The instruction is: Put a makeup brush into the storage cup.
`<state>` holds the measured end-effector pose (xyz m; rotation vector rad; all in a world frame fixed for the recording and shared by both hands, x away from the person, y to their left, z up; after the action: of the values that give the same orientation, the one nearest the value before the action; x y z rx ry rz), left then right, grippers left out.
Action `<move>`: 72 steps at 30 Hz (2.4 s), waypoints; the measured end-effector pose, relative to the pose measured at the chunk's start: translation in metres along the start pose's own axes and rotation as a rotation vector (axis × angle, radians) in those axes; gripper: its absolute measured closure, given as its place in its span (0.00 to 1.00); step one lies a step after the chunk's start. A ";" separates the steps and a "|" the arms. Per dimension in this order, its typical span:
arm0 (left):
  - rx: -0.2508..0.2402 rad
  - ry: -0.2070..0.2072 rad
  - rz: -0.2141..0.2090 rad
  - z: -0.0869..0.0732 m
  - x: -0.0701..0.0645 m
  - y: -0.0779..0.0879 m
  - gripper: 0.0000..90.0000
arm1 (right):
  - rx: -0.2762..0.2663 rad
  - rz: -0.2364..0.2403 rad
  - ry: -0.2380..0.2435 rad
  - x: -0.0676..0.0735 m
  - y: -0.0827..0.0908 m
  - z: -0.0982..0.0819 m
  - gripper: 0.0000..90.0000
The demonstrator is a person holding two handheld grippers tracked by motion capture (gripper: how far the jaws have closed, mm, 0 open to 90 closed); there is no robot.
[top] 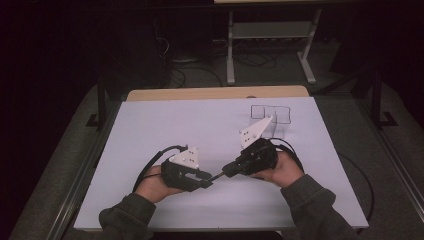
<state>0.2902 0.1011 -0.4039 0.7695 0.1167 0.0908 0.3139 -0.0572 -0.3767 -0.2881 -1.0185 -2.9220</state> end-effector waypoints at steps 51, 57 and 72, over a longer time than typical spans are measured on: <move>-0.190 0.090 0.038 0.009 0.005 -0.011 0.93 | -0.194 -0.013 -0.103 -0.006 0.001 0.004 0.92; -0.163 0.092 0.062 0.006 0.007 -0.011 0.82 | -0.142 -0.025 -0.089 -0.005 0.002 0.004 0.92; -0.136 0.123 0.116 -0.021 0.005 -0.003 0.70 | -0.076 -0.068 -0.120 -0.014 0.018 -0.008 0.92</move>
<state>0.2928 0.1140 -0.4219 0.6340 0.1810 0.2542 0.3285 -0.0766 -0.3745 -0.4453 -0.9508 -3.0419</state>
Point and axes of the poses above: each handheld gripper's, and its own axes: y roughly backward along the jaws, z roughly out of its top, x roughly to its left, the point moved 6 cm from there along -y, roughly forward along the jaws, and after that the axes turned 1 degree about -z, right-handed, at the moved point
